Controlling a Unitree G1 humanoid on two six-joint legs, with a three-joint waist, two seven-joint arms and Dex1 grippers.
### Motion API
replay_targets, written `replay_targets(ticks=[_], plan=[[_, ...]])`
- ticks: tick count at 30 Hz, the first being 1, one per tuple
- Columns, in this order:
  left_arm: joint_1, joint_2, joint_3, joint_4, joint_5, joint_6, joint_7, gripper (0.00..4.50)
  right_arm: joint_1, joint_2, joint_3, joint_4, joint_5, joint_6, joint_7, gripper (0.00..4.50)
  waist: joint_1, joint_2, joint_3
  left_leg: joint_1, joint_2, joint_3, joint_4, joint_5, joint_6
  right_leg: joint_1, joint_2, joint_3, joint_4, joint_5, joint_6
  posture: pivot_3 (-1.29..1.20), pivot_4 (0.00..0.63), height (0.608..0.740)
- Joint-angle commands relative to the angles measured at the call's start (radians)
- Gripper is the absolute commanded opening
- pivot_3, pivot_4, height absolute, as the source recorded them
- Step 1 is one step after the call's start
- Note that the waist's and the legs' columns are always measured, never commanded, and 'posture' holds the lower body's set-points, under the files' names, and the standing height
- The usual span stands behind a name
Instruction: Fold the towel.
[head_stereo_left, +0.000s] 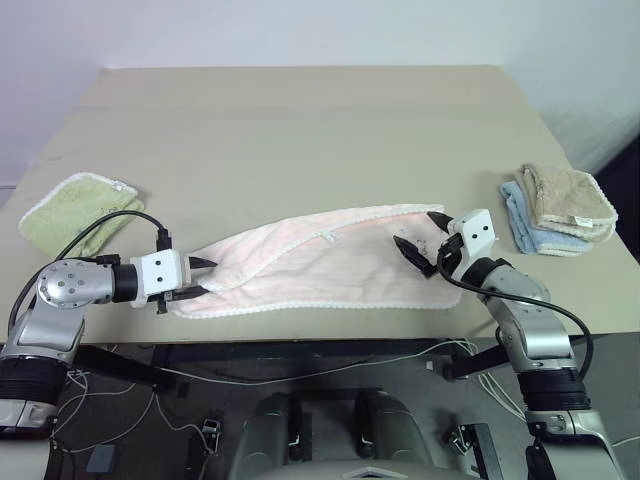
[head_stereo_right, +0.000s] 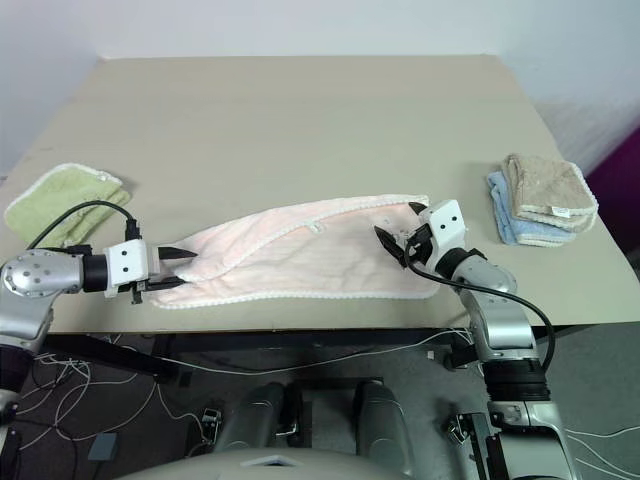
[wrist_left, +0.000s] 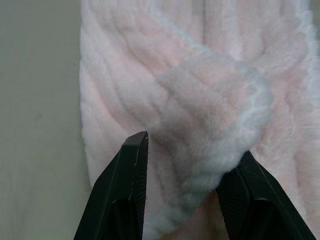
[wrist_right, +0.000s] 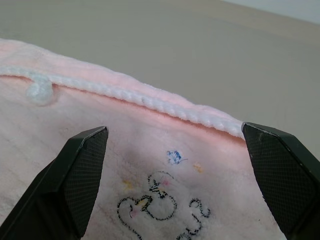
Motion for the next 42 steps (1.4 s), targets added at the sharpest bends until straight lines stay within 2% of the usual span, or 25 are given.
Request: replay_targets(ticks=[1,9,12,16,22,27,35,42], plan=[[0.021,0.029,0.032,-0.066,0.006,-0.028,0.024,1.97,0.000,0.002,-0.007,-0.037,0.001,-0.008,-0.004,4.50,0.000,0.000,0.000,0.000,0.000,0.000,0.000,0.000,0.000,0.000,0.000,0.000,0.000,0.000,0.000,0.00,0.150,0.740],[0.046,0.030,0.011,-0.096,0.060,-0.057,0.078,1.97,-0.013,0.008,0.001,-0.029,-0.002,-0.009,-0.003,4.50,0.000,0.000,0.000,0.000,0.000,0.000,0.000,0.000,0.000,0.000,0.000,0.000,0.000,0.000,0.000,0.00,0.150,0.740],[0.052,0.022,0.020,-0.098,0.032,-0.057,0.074,1.37,-0.012,0.007,0.000,-0.030,-0.003,-0.009,-0.003,4.50,0.000,0.000,0.000,0.000,0.000,0.000,0.000,0.000,0.000,0.000,0.000,0.000,0.000,0.000,0.000,0.00,0.150,0.740],[0.056,0.015,0.031,-0.095,-0.001,-0.050,0.066,0.05,-0.011,0.004,-0.002,-0.034,-0.004,-0.008,-0.003,4.50,0.000,0.000,0.000,0.000,0.000,0.000,0.000,0.000,0.000,0.000,0.000,0.000,0.000,0.000,0.000,0.00,0.150,0.740],[0.062,-0.041,0.090,-0.125,-0.133,0.094,0.102,0.05,-0.044,-0.046,0.001,-0.031,-0.065,-0.014,-0.011,4.50,0.000,0.000,0.000,0.000,0.000,0.000,0.000,0.000,0.000,0.000,0.000,0.000,0.000,0.000,0.000,0.00,0.150,0.740],[0.097,-0.050,0.105,-0.139,-0.128,0.161,0.133,0.05,-0.140,-0.134,0.019,0.072,-0.154,-0.018,-0.007,4.50,-0.002,0.000,0.000,0.000,0.000,0.000,0.000,0.000,0.000,0.000,0.000,0.000,0.000,0.000,0.000,0.00,0.150,0.740],[0.135,-0.047,0.112,-0.129,-0.104,0.147,0.160,0.05,-0.358,-0.231,0.120,0.436,-0.304,-0.207,0.056,4.50,-0.002,0.000,0.000,0.000,0.000,0.001,0.000,0.000,0.000,0.000,0.000,0.000,0.000,0.000,0.000,0.00,0.150,0.740],[0.161,-0.045,0.124,-0.165,-0.113,0.160,0.178,0.05,-0.488,-0.232,0.204,0.684,-0.415,-0.376,0.048,4.50,-0.006,0.001,0.000,0.000,0.000,0.002,0.000,0.003,-0.004,-0.001,0.000,0.001,0.000,0.000,0.000,0.00,0.150,0.740]])
